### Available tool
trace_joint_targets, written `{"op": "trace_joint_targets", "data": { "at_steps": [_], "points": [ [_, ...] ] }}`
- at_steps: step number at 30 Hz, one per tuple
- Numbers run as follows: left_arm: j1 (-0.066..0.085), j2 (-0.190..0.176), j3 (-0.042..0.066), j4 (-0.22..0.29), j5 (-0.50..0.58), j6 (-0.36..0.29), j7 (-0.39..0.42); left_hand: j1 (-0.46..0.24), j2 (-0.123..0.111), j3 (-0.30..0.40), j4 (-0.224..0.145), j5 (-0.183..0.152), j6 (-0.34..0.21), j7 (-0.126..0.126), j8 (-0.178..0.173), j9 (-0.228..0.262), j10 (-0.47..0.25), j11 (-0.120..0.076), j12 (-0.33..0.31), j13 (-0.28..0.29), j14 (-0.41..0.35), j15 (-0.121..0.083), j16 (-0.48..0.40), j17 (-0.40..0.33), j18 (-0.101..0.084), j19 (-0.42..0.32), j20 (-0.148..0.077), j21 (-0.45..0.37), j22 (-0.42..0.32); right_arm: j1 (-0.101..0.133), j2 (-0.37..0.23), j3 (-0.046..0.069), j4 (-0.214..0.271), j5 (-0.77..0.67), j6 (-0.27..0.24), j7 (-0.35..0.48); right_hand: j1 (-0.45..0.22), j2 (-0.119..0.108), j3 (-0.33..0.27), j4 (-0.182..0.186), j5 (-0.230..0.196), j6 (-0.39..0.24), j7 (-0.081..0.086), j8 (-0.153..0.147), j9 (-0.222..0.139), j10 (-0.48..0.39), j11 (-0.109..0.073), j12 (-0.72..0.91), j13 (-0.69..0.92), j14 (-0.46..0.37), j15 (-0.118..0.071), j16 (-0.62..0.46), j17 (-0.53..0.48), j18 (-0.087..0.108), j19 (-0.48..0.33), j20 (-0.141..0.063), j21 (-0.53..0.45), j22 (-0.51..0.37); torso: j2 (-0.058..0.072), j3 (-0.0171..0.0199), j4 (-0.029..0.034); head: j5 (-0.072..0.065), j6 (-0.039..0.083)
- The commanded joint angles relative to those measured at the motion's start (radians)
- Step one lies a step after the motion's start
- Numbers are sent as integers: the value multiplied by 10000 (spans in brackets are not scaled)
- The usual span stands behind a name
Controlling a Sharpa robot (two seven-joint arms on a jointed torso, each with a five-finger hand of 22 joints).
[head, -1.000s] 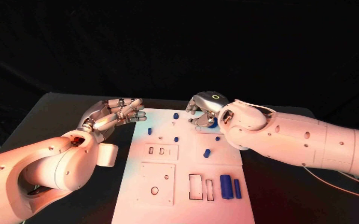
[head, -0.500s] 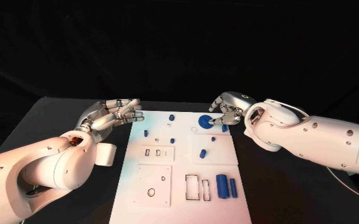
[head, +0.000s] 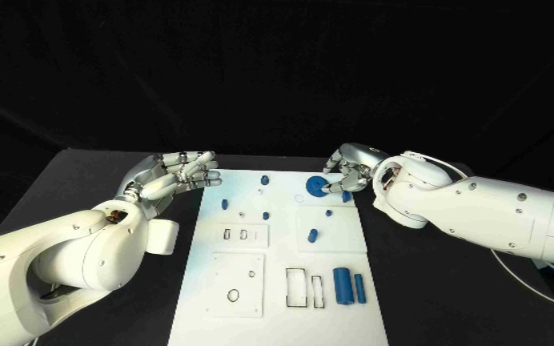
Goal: Assemble the parts on the task board
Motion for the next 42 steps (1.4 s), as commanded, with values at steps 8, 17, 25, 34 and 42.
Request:
{"op": "trace_joint_targets", "data": {
  "at_steps": [8, 17, 25, 34, 42],
  "points": [
    [14, 29, 9, 17, 25, 208, 26, 34, -14, -71, 5, -60, -8, 38, -48, -17, -10, 22, -58, -10, -12, 74, -68, 14, 92, -2, -10, 53, 12, -52, 373, -8, -332, 161, 417, -29, 123, 31, -72, 72, 98, -81, 3, 101, 38, 112, 54, 173, 492, 855, 73, 91, 1824, -218, 68, 19, 92, 1110, -5, -8, 9, -20, -49],
    [14, 20, 9, 22, 25, 216, 11, 39, -10, -77, 1, -60, -9, 33, -59, -21, -12, 21, -73, -10, -14, 76, -81, 15, 92, -7, -9, 58, 13, -92, 540, -16, -500, 48, 466, -40, 155, 50, -83, 91, 101, -82, 3, 135, 54, 171, 56, 275, 604, 861, 77, 108, 1857, -221, 77, 23, 101, 1127, -6, -3, -8, -9, -67],
    [14, 19, 9, 24, 25, 235, -5, 39, -10, -77, 1, -60, -9, 33, -59, -21, -12, 21, -73, -10, -14, 76, -81, 15, 92, -7, -9, 58, 13, -113, 660, -19, -685, 2, 475, -43, 233, 97, -73, 99, 101, -85, 5, 183, 76, 163, 58, 297, 627, 867, 81, 126, 1892, -223, 82, 29, 106, 1142, -3, -2, 6, 4, -82],
    [14, 14, 9, 29, 25, 251, -26, 41, -3, -79, 1, -60, -13, 33, -69, -25, -16, 22, -87, -11, -16, 77, -93, 16, 92, -11, -9, 62, 15, -155, 758, -30, -841, -204, 525, -70, 416, 191, -6, 67, 97, -61, 1, 276, 117, 163, 55, 343, 684, 871, 82, 142, 1921, -227, 95, 34, 119, 1173, -3, 0, -7, -3, -93],
    [14, 14, 9, 24, 25, 274, -41, 41, -3, -79, 1, -60, -13, 33, -69, -25, -16, 22, -87, -11, -16, 77, -93, 16, 92, -11, -9, 62, 15, -194, 792, -35, -798, -615, 607, -111, 658, 311, 123, -16, 33, 203, -60, 509, 214, 315, 5, 572, 939, 894, 49, 194, 2034, -251, 165, 16, 188, 1286, -5, -3, -1, -5, -110]
  ]
}}
